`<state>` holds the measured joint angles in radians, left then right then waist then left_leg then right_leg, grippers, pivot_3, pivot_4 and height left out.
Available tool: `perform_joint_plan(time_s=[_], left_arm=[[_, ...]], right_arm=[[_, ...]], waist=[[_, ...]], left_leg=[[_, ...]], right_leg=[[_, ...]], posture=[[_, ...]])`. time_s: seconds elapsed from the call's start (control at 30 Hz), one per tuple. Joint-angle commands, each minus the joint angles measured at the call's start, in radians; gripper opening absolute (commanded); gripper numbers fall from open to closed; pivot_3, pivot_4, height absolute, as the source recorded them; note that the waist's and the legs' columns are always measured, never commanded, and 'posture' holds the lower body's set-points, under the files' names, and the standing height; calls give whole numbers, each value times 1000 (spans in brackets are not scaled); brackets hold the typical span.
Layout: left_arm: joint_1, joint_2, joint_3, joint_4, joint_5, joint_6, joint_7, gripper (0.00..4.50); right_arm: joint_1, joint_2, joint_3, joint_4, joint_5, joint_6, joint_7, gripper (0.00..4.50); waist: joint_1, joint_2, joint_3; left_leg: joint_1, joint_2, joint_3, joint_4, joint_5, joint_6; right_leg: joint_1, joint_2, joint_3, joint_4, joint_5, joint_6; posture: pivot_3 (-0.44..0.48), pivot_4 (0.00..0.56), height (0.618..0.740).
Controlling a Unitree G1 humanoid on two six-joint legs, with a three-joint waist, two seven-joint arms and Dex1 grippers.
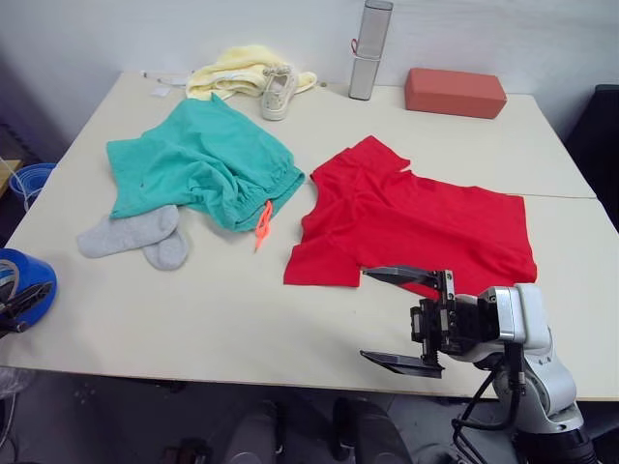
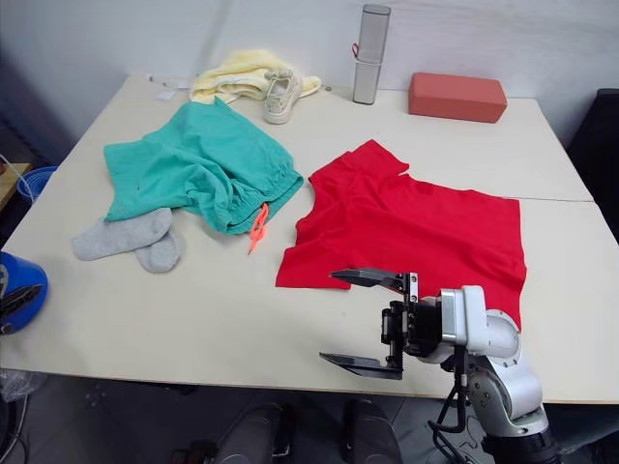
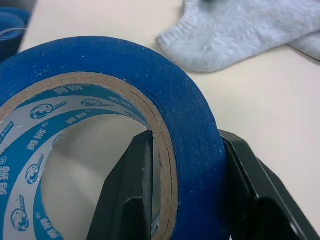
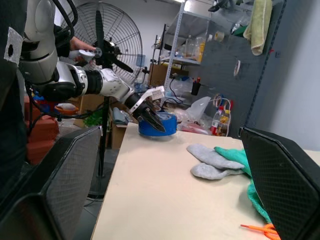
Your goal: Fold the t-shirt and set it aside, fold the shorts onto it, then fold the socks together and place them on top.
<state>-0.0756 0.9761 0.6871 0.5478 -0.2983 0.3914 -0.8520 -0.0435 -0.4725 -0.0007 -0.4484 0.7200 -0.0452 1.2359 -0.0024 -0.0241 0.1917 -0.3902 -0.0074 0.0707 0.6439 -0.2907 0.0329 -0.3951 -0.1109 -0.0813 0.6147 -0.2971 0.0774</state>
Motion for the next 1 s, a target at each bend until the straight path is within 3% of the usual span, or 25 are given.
perform_joint_plan(time_s=[0.03,0.3,0.4,0.47,0.57,0.67,0.73,0.77,0.9,1.0], left_arm=[[-30,74,17,78,18,-10,70,2089],[6,95,64,38,-44,-160,-46,4448],[24,89,100,-26,-71,-262,-100,4485],[59,83,135,-104,-67,-263,-69,4485],[133,16,175,-355,-198,-190,-158,4485],[205,-78,79,-643,-288,-153,-194,4485],[251,-90,4,-732,-248,-190,-228,4485],[266,-91,-18,-755,-229,-206,-240,4485],[247,-112,-317,-818,-80,-377,-314,4485],[185,-106,-396,-788,-22,-432,-304,4485]], right_arm=[[25,-10,-13,-40,-12,-25,-4,4500],[31,-31,-82,39,5,-57,30,4500],[41,-57,-121,69,20,-19,13,4500],[59,-108,-148,87,21,15,34,4500],[78,-116,-232,166,-16,-48,9,4500],[129,-130,-318,250,-87,-151,20,4500],[152,-135,-366,294,-110,-203,20,4500],[160,-137,-380,308,-116,-217,21,4500],[298,-191,-538,536,-254,-458,41,4500],[392,-222,-602,589,-267,-515,39,4500]], waist=[[-7,0,0],[-12,0,0],[-11,0,0],[-10,2,1],[-10,2,1],[-1,7,2],[1,9,2],[0,9,2],[7,16,0],[5,16,1]], left_leg=[[0,0,0,-1,0,0],[0,0,2,-2,1,-1],[0,1,2,-2,1,-1],[0,1,2,-2,1,-1],[0,1,2,-3,0,-1],[1,1,2,-4,0,-1],[2,1,2,-4,1,-2],[2,1,3,-4,1,-2],[4,0,5,-5,1,-1],[5,1,8,-5,2,0]], right_leg=[[-1,0,0,0,0,0],[-2,0,0,2,0,0],[-3,0,0,2,0,0],[-2,0,0,2,0,-1],[-1,-1,0,-1,0,-1],[1,-1,0,-3,0,-1],[1,-1,0,-4,0,0],[1,-1,0,-4,0,0],[3,0,0,-3,0,0],[3,0,1,-2,0,0]], posture=[[0,150,740],[0,150,740],[0,150,740],[0,150,740],[0,150,740],[0,150,740],[0,150,740],[0,150,740],[0,150,740],[0,150,740]])
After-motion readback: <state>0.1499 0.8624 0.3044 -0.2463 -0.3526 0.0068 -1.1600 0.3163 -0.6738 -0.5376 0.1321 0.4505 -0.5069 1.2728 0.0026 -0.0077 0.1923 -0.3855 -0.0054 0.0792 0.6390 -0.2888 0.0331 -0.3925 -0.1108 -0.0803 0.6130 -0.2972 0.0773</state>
